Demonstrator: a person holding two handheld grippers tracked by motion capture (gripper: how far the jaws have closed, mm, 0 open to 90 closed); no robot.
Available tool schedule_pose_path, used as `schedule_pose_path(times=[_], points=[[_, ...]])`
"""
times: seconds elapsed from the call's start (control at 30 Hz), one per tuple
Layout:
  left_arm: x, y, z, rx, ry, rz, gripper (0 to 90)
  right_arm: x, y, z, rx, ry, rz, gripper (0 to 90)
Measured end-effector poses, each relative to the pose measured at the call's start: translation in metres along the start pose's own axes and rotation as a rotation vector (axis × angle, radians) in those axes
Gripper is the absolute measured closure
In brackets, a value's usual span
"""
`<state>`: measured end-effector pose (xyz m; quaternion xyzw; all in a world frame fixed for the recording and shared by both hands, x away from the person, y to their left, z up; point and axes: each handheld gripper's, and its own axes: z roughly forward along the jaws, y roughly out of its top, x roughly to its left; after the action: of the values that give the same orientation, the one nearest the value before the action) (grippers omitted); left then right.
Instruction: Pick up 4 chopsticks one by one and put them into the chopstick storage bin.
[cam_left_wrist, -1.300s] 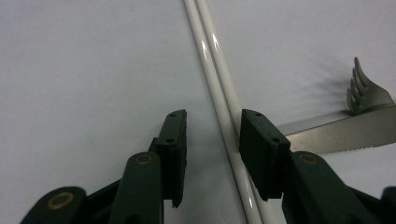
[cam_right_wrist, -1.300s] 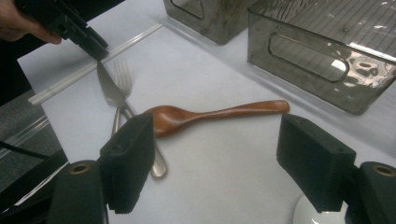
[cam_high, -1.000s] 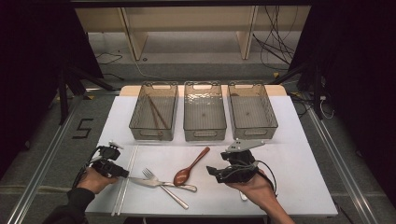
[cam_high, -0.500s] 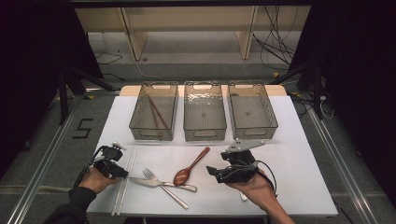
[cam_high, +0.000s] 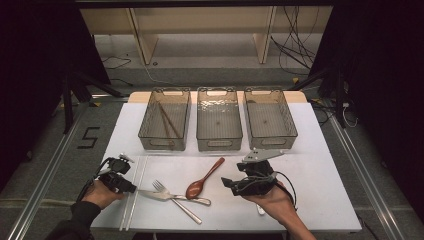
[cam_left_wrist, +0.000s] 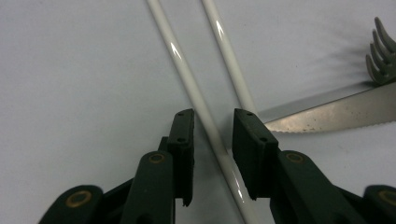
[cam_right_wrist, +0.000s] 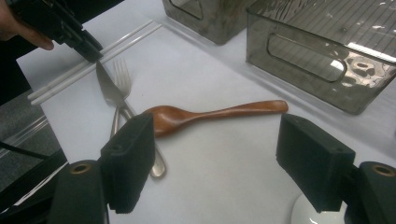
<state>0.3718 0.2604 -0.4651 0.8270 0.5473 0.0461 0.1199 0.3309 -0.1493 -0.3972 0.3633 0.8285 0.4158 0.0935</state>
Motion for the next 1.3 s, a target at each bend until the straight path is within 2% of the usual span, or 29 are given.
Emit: schedule_pose_path(times=[0.17, 0.6, 0.83, 0.93, 1.1, 1.3], points=[[-0.002, 0.001, 0.001, 0.003, 0.021, 0.011, 71.1, 0.001, 0.000, 0.000, 0.002, -0.001, 0.000, 29.2], [0.005, -0.001, 0.001, -0.015, -0.005, -0.012, 77.7, 0.000, 0.000, 0.000, -0.001, -0.002, 0.001, 29.5], [0.005, -0.001, 0.000, -0.016, 0.002, -0.003, 81.5, 0.000, 0.000, 0.000, 0.001, -0.004, -0.002, 29.6], [0.008, -0.002, 0.000, -0.017, -0.013, -0.013, 81.8, -0.001, 0.000, 0.000, 0.001, -0.002, -0.002, 29.7], [0.002, 0.000, 0.001, -0.008, 0.018, 0.000, 80.6, -0.001, 0.000, -0.001, 0.001, -0.004, -0.001, 29.8], [0.004, -0.001, 0.001, -0.012, 0.009, -0.001, 80.5, -0.001, 0.000, 0.000, 0.001, -0.003, -0.002, 29.9]])
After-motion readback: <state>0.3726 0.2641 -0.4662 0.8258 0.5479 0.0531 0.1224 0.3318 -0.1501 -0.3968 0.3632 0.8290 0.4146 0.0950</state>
